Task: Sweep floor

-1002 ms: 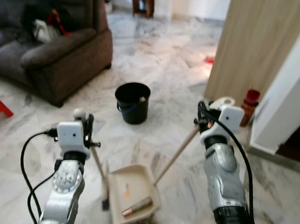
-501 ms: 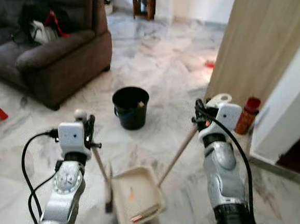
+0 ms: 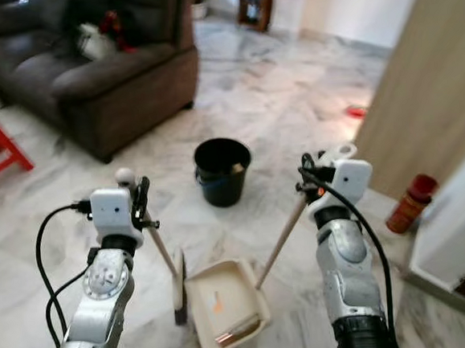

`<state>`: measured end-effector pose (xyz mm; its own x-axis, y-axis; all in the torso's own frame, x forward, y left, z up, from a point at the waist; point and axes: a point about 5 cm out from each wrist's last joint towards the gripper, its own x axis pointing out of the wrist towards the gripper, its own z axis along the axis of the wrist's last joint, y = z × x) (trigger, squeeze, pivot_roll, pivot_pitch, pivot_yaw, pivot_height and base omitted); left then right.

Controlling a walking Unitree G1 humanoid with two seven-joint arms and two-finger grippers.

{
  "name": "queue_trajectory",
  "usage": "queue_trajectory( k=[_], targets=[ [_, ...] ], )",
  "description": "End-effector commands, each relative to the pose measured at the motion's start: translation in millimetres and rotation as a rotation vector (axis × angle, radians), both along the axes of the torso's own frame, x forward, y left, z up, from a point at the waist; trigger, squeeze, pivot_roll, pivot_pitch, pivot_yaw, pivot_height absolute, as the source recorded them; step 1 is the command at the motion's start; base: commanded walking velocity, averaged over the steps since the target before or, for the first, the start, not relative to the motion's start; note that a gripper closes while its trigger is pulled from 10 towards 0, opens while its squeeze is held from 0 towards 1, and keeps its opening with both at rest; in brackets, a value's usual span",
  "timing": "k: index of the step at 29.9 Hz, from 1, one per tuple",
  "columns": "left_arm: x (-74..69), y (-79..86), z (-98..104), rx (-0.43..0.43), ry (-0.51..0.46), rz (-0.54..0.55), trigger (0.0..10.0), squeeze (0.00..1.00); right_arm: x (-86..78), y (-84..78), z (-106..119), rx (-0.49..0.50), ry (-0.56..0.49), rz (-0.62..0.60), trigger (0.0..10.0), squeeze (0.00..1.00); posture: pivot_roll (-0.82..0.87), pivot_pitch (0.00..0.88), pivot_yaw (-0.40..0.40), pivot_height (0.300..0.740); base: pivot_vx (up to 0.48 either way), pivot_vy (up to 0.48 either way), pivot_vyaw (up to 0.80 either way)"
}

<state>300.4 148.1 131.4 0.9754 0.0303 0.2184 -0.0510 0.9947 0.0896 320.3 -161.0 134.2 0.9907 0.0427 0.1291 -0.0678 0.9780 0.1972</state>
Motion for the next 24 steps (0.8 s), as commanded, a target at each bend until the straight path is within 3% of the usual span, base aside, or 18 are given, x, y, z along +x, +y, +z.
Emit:
queue_trajectory(
  k=[1, 24],
  targets=[
    [2.1, -10.3, 14.0, 0.016, -0.064, -0.029, 10.0, 0.0, 0.1, -10.6, 12.2, 0.044, -0.057, -0.034, 10.0, 0.0, 0.06, 0.0, -0.065, 0.74, 0.296, 0.0, 0.0],
    [2.7, -9.2, 15.3, 0.016, -0.066, -0.028, 10.0, 0.0, 0.2, -10.4, 13.3, 0.058, -0.061, -0.037, 10.0, 0.0, 0.06, 0.0, -0.058, 0.74, 0.296, 0.0, 0.0]
  ],
)
